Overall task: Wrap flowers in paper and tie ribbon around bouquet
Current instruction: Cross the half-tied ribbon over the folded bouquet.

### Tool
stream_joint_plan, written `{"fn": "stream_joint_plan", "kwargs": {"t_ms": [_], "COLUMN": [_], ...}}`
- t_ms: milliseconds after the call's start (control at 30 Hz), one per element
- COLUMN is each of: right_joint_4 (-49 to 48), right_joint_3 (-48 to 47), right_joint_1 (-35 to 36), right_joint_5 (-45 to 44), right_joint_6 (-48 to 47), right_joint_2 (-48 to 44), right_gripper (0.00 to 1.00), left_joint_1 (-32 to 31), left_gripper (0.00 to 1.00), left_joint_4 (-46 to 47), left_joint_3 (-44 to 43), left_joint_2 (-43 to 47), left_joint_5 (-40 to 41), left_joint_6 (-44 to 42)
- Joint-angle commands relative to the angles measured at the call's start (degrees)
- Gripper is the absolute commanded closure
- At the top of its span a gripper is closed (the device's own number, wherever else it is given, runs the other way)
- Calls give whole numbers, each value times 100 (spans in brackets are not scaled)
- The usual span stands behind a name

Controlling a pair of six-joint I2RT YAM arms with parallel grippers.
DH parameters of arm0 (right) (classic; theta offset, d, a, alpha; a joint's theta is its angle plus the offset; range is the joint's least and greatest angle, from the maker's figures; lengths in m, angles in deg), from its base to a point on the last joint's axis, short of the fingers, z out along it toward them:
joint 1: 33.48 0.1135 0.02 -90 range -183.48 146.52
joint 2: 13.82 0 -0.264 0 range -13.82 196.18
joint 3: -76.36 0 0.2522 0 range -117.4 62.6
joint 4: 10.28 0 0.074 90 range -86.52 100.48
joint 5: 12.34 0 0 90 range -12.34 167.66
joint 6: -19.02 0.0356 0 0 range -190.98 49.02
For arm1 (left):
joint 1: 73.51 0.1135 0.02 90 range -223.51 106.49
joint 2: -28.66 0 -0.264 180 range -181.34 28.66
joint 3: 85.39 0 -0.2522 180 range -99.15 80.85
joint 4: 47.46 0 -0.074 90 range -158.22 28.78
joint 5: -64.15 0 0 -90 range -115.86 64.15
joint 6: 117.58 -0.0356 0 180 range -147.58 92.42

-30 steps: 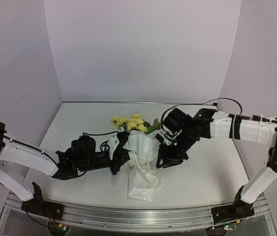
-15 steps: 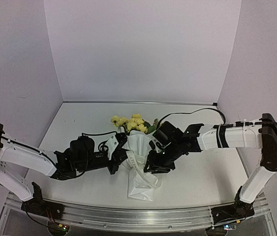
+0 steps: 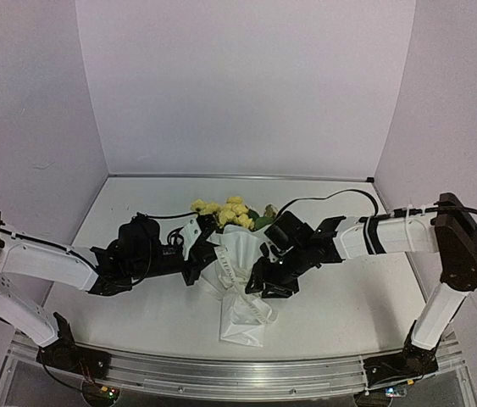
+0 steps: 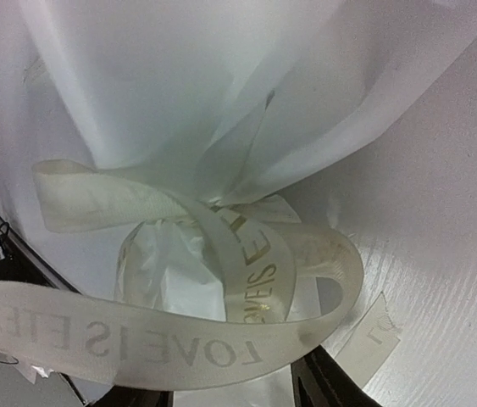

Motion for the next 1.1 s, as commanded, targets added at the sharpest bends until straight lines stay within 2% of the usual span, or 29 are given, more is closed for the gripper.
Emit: {"fn": "stream_joint_plan", "kwargs": {"t_ms": [0,233,300,400,500,600,767,1067], "right_joint_4": [-192,-394,-493,-562,-599,-607,-579,-166], "right_joint_3": [-168,-188,-230,-310,-340,-312,-138,-75], "right_joint_1": [-26,-26,-28,-29,-26,-25,-24,50], "right_joint_5": [204,248,309,394,450,478,570,904], "right_joint_6": [147,226,263,328,366,388,329,97], "right_joint_2": [151,301,383,496,510,402,99,-109], "right_gripper": [53,53,56,66,83,89,93,95], "left_joint_1": [136,259,281,303,313,324,360,456], "left_gripper": [99,99,99,99,99,99,99,99], "left_joint_4": [-178,-380,-431,-495,-524,-525,-483,-395], "left_joint_3": [-247,-301,-290,-269,-273,-287,-289,-314], "left_joint_2": [21,71,124,158,161,126,68,14], "left_joint_5": [-319,-415,-423,-409,-397,-379,-290,-292], "left_joint_6": [-190,-296,-311,-313,-314,-316,-335,-383]}}
